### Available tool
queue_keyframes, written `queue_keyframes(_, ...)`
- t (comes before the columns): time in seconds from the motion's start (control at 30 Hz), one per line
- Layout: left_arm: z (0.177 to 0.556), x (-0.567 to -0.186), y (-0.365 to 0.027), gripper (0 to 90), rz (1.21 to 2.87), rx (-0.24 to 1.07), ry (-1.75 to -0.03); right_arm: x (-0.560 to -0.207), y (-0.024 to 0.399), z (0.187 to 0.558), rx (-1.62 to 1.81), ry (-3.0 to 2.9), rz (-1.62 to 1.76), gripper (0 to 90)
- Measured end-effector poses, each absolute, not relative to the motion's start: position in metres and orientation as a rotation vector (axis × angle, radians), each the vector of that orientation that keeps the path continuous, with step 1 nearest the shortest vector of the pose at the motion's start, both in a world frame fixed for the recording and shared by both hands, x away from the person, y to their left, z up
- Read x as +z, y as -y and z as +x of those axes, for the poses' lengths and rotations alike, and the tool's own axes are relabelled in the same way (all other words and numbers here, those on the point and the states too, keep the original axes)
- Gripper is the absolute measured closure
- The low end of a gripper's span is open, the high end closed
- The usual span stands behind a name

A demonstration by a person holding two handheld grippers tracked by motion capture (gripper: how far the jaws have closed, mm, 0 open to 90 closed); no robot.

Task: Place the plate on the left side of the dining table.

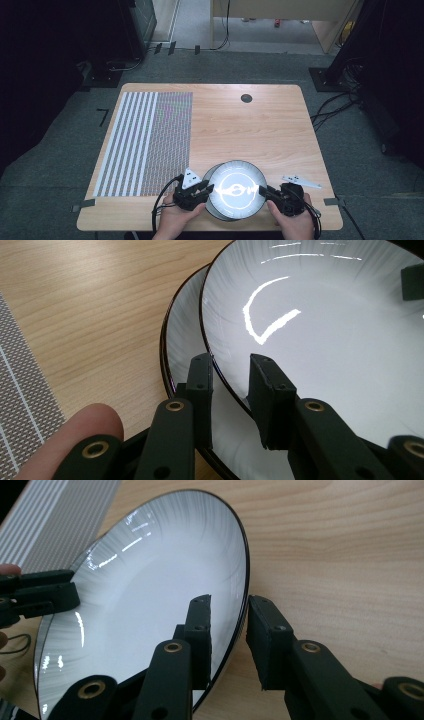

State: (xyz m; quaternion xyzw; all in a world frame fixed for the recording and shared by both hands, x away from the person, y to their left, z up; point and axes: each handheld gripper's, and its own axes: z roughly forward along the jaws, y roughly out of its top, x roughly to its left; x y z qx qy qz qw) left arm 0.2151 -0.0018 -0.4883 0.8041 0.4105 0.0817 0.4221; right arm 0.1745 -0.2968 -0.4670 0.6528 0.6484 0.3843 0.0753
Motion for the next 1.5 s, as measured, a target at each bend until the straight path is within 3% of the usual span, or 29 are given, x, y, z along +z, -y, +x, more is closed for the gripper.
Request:
queue_keyframes(0.8, 0.216, -0.489, 0.003, 66.2, 2.003, 0.151, -1.017, -0.482, 0.316, 0.185, 1.466, -1.746, 2.256, 83.8)
queue_keyframes(1.5, 0.218, -0.484, -0.003, 69.6, 1.959, 0.091, -1.020, -0.483, 0.318, 0.181, 1.599, -1.714, 2.221, 83.1)
